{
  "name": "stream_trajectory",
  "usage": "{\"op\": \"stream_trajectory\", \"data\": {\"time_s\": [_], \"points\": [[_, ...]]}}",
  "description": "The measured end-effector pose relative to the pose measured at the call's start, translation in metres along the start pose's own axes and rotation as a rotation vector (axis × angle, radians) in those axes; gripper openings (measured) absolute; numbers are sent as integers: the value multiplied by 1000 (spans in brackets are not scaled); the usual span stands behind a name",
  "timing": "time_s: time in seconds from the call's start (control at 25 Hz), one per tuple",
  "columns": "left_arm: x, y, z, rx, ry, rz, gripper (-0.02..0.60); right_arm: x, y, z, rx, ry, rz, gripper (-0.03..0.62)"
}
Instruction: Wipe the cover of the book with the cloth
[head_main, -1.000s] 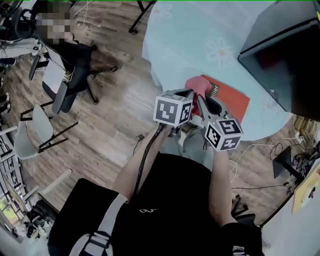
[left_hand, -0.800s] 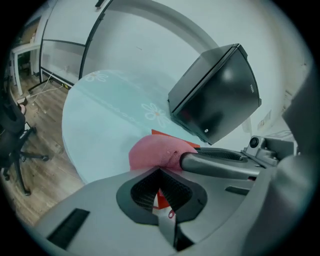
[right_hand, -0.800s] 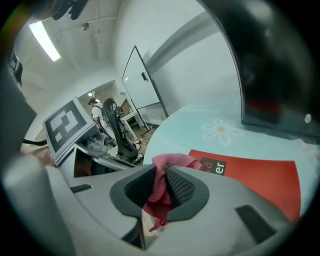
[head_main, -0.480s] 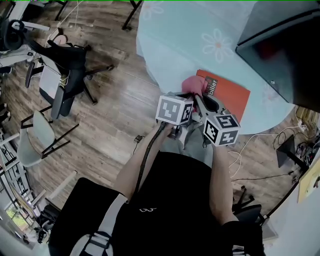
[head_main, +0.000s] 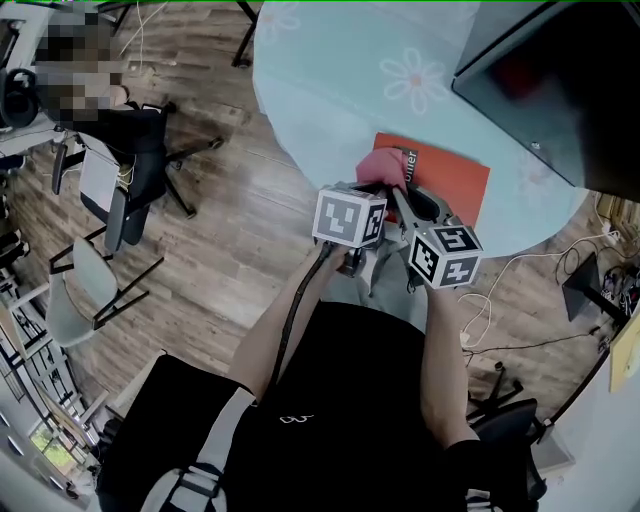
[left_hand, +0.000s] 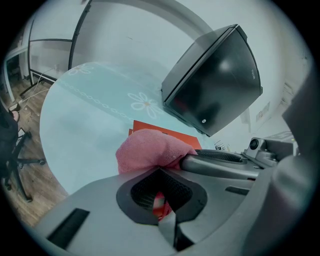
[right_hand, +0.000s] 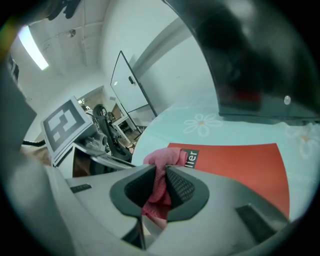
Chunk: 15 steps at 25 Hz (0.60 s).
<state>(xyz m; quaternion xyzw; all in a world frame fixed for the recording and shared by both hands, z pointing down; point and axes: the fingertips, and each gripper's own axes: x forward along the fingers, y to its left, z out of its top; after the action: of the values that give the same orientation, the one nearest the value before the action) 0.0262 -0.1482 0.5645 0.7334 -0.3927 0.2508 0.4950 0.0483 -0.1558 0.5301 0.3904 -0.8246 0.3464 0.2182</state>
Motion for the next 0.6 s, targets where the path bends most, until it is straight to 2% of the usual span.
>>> {"op": "stream_trajectory", "data": {"time_s": [0.6], "points": [[32,-50,-3,42,32,-26,14,-36,-53,-7,66,-31,-34,63]]}}
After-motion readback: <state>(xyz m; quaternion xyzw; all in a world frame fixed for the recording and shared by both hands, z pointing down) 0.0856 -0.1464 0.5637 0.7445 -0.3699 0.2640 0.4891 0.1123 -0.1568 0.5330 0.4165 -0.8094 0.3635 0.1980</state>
